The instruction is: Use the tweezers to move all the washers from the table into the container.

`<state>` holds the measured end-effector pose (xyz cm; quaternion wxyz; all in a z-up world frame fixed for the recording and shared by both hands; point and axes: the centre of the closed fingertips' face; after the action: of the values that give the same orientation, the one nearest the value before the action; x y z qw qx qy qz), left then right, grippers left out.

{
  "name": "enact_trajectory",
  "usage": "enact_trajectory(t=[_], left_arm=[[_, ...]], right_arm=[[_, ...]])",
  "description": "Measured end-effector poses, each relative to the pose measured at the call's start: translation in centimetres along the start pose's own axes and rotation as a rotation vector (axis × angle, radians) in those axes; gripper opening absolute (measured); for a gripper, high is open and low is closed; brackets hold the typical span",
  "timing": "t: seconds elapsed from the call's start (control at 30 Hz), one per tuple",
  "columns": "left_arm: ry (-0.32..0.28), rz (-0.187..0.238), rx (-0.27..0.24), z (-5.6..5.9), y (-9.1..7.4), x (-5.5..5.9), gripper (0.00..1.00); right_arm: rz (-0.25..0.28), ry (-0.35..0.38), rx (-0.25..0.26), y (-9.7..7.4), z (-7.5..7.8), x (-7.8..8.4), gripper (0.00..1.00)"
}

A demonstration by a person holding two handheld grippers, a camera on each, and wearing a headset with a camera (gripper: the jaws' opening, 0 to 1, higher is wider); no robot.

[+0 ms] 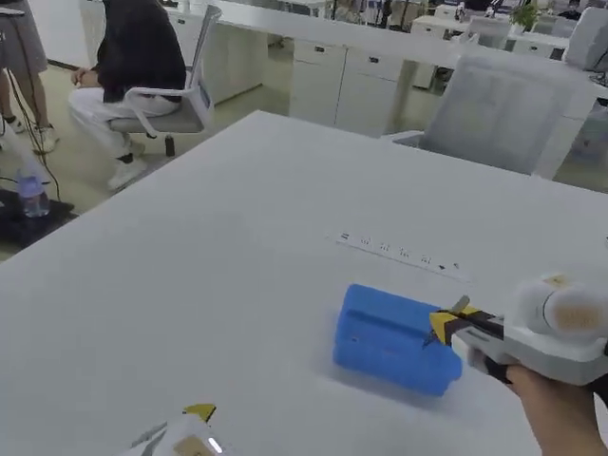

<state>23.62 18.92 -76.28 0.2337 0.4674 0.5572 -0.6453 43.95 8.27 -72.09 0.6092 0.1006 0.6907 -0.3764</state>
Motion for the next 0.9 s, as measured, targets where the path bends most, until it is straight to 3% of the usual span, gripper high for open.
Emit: enact_trajectory(t=[0.1, 0.17, 0.27, 0.5, 0.63, 0.67, 0.73, 0.9], left_arm=[[0.017, 0.008, 0.038, 0.4, -0.4, -1.0, 0.72], [0.053, 0.032, 0.075, 0.7, -0.7, -2.4, 0.67], [0.059, 0.042, 0.099, 0.8, -1.1, -4.0, 0.64], [0.064, 0.162, 0.220, 2.3, -2.6, -10.1, 0.48], [0.060, 0.228, 0.355, 4.3, -3.7, -13.4, 0.39], [0.044, 0.227, 0.419, 5.3, -4.2, -14.0, 0.38], [0.050, 0.257, 0.488, 6.4, -4.8, -15.3, 0.37], [0.083, 0.278, 0.644, 8.8, -5.7, -17.0, 0.28]], right_arm=[[0.006, -0.002, -0.031, -0.8, -1.0, 0.0, 0.02], [0.010, 0.008, -0.068, -1.9, -2.4, -0.1, 0.03], [0.022, -0.018, -0.104, -4.1, -4.5, -0.7, 0.03], [0.064, -0.002, -0.195, -8.4, -8.5, -2.3, 0.03], [0.050, 0.004, -0.264, -10.3, -10.7, -2.2, 0.03], [0.025, -0.010, -0.303, -10.9, -11.6, -1.8, 0.03], [0.012, -0.049, -0.318, -11.6, -12.6, -1.6, 0.03], [-0.027, -0.117, -0.388, -13.1, -14.6, -0.9, 0.03]])
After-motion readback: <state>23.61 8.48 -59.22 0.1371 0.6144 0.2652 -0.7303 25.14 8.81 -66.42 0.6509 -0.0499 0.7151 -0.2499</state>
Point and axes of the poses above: the centre of the closed fingertips' face, and the gripper's own axes: y roughly forward along the fingers, z roughly to its right, x roughly out of its underside, and after that the axes turned 3 degrees about z, right-handed
